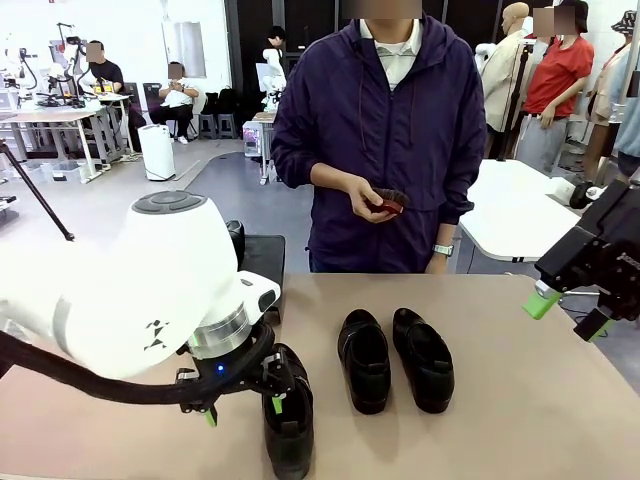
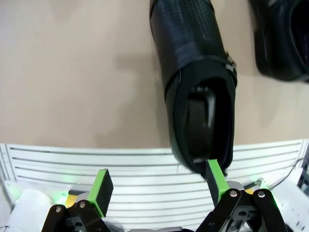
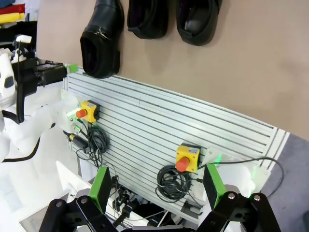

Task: Organize the shoes by placing them on the stand.
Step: Place the Shoe from the middle of the table onto the Shoes Stand.

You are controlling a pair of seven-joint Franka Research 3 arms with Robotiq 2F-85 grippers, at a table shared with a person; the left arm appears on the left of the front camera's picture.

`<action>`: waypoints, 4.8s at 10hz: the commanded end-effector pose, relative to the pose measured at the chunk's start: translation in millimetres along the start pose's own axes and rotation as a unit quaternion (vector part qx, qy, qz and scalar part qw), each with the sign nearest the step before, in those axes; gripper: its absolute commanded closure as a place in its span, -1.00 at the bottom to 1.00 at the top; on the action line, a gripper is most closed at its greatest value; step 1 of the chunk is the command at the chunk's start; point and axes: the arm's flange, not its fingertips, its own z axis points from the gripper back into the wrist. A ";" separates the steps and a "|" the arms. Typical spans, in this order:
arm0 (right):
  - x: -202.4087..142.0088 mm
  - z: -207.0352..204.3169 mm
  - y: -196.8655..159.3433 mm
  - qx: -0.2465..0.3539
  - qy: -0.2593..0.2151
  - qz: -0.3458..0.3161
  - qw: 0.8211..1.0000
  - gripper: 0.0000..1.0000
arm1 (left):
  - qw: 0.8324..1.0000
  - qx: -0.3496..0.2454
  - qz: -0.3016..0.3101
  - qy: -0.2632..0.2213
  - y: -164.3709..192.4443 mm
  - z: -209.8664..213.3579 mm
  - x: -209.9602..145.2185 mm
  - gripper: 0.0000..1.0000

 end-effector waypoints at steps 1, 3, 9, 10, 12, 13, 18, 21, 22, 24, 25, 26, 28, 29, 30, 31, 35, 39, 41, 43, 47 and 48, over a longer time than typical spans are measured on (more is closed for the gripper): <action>1.3 5.5 1.4 0.002 0.003 -0.003 1.000 -1.00 | 0.999 0.002 0.036 -0.022 -9.7 -15.5 13.5 -1.00; 1.3 5.5 1.4 0.002 0.003 -0.003 1.000 -1.00 | 0.999 0.011 0.031 -0.029 -12.5 -35.4 22.6 -1.00; 1.3 5.5 1.4 0.002 0.003 -0.003 1.000 -1.00 | 1.000 0.021 0.020 -0.006 -10.6 -61.3 25.2 0.20; 1.3 5.5 1.4 0.002 0.003 -0.003 1.000 -1.00 | 1.000 0.020 0.019 -0.009 -10.8 -61.4 25.1 1.00; 1.3 5.5 1.4 0.002 0.003 -0.003 1.000 -1.00 | 1.000 0.020 0.018 -0.014 -11.9 -62.5 24.7 1.00; 1.3 5.5 1.4 0.002 0.003 -0.003 1.000 -1.00 | 0.999 0.023 0.016 -0.018 -13.2 -63.2 24.1 1.00; 1.3 5.5 1.4 0.002 0.003 -0.003 1.000 -1.00 | 0.999 0.017 0.006 -0.026 -17.2 -62.6 20.0 1.00; 1.3 5.5 1.4 0.002 0.003 -0.003 1.000 -1.00 | 0.999 0.016 -0.005 -0.038 -26.6 -48.1 19.5 1.00; 1.3 5.5 1.4 0.002 0.003 -0.003 1.000 -1.00 | 0.999 0.001 -0.029 -0.024 -27.7 -29.0 19.1 1.00; 1.3 5.5 1.4 0.002 0.003 -0.003 1.000 -1.00 | 0.998 -0.016 -0.040 -0.053 -18.3 39.4 3.2 1.00; 1.3 5.5 1.4 0.002 0.003 -0.003 1.000 -1.00 | 0.995 -0.023 -0.059 -0.083 -12.3 66.6 -9.9 1.00; 1.3 5.5 1.4 0.002 0.003 -0.003 1.000 -1.00 | 0.992 -0.024 -0.068 -0.099 -7.3 81.9 -19.5 1.00; 1.3 5.5 1.4 0.002 0.003 -0.003 1.000 -1.00 | 0.993 -0.012 -0.053 -0.108 4.6 89.1 -21.1 1.00; 1.3 5.5 1.4 0.002 0.003 -0.003 1.000 -1.00 | 0.993 -0.016 -0.062 -0.098 -20.9 85.9 -20.9 1.00; 1.3 5.5 1.4 0.002 0.003 -0.003 1.000 -1.00 | 0.993 -0.016 -0.062 -0.098 -20.9 85.9 -20.9 1.00; 1.3 5.5 1.4 0.002 0.003 -0.003 1.000 -1.00 | 0.993 -0.016 -0.062 -0.098 -20.9 85.9 -20.9 1.00; 1.3 5.5 1.4 0.002 0.003 -0.003 1.000 -1.00 | 0.994 0.022 -0.068 -0.080 -16.6 77.5 -17.1 1.00; 1.3 5.5 1.4 0.002 0.003 -0.003 1.000 -1.00 | 0.978 -0.016 -0.055 -0.201 -31.4 73.0 129.3 1.00; 1.3 5.5 1.4 0.002 0.003 -0.003 1.000 -1.00 | 0.975 0.008 -0.108 -0.196 -29.3 55.7 184.7 1.00; 1.3 5.5 1.4 0.002 0.003 -0.003 1.000 -1.00 | 0.964 0.004 -0.187 -0.191 -28.3 39.1 221.0 1.00; 1.3 5.5 1.4 0.002 0.003 -0.003 1.000 -1.00 | 0.970 0.005 -0.160 -0.184 -20.5 25.0 221.8 1.00; 1.3 5.5 1.4 0.002 0.003 -0.003 1.000 -1.00 | 0.970 0.005 -0.160 -0.184 -20.5 25.0 221.8 1.00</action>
